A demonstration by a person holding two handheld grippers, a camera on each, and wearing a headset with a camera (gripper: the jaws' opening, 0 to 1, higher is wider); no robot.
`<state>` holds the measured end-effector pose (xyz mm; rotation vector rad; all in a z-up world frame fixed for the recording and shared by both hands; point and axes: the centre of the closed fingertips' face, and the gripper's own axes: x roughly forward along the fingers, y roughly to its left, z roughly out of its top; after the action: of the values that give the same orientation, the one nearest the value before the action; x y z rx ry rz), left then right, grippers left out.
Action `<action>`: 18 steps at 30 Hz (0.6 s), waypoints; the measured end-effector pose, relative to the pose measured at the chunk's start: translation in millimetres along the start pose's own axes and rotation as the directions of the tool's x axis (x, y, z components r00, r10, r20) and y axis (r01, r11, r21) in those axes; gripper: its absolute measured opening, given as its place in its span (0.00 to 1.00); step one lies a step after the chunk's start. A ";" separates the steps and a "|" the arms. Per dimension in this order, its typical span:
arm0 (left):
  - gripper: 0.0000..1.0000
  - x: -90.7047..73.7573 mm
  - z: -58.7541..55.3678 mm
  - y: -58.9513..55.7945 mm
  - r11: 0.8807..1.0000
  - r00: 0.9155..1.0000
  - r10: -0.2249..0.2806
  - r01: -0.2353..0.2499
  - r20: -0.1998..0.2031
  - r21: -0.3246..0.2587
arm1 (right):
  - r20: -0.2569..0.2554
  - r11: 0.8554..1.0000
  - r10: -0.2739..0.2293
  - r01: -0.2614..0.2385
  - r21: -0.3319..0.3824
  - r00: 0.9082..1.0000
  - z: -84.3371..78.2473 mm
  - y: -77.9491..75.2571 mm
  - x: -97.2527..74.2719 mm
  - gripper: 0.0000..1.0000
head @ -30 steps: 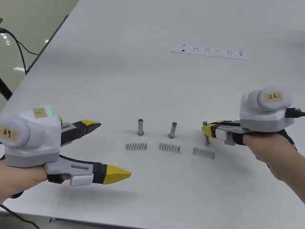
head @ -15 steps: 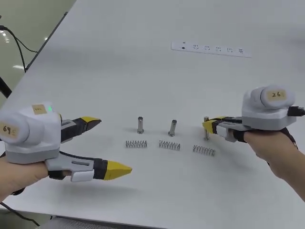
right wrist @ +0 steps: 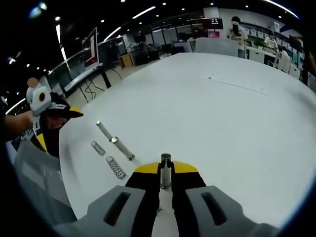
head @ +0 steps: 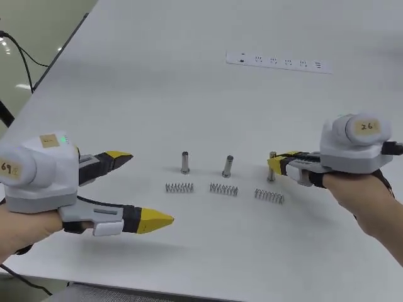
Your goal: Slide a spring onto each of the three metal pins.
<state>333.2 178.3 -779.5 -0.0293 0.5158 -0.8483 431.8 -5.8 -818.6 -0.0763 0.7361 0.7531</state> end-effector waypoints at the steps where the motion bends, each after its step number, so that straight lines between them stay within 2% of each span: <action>1: 0.91 0.0 -0.1 0.0 1.000 1.000 0.000 0.000 0.000 0.000 | 0.002 1.000 0.000 0.000 -0.001 1.000 -0.1 0.1 -0.2 0.05; 18: 0.91 0.9 -1.1 -2.1 1.000 1.000 -0.004 0.004 -0.001 0.000 | 0.025 0.999 -0.005 0.006 -0.046 1.000 -2.5 1.3 -4.4 0.05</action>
<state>331.6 176.4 -780.4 -0.0300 0.5171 -0.8519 427.3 -8.2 -817.5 -0.1104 0.6951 0.7642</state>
